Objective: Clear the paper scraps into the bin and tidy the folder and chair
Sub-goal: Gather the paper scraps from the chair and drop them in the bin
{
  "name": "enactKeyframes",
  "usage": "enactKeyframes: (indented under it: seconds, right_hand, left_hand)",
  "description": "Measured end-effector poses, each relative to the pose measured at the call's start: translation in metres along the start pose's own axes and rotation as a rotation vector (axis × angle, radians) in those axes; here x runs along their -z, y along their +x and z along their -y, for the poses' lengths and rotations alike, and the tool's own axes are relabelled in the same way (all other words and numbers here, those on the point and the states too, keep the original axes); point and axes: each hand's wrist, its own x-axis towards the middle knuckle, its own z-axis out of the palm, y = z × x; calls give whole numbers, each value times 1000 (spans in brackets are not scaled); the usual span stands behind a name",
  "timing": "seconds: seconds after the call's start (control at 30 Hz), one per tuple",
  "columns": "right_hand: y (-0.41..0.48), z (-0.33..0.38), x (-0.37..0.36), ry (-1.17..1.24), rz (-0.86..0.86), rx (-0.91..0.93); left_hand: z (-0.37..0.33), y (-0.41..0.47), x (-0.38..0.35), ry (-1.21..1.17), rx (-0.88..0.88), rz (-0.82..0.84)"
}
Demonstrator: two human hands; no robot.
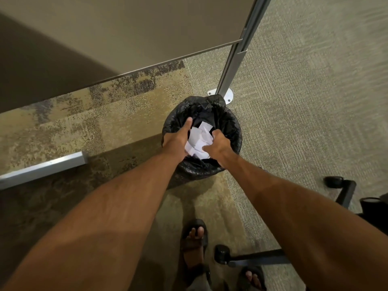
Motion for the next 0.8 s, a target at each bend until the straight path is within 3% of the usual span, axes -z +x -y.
enactKeyframes:
  seconds: [0.17,0.3,0.43,0.57,0.8]
  right_hand:
    - [2,-5,1,-7,0,-6]
    - [-10,-11,8,-150,-10,101]
    - [-32,-14,20,-284,-48,244]
    - [-56,-14,37,-410,-182,320]
    - [-109,-29,71,-592,-301,324]
  left_hand:
    - [5,0,-10,64,-90,0]
    - [20,-14,-8,542,-343,-60]
    - [28,-37,-3,835,-600,0]
    - [23,-65,-4,934,-788,42]
    - [28,-126,-9,1143,-919,-54]
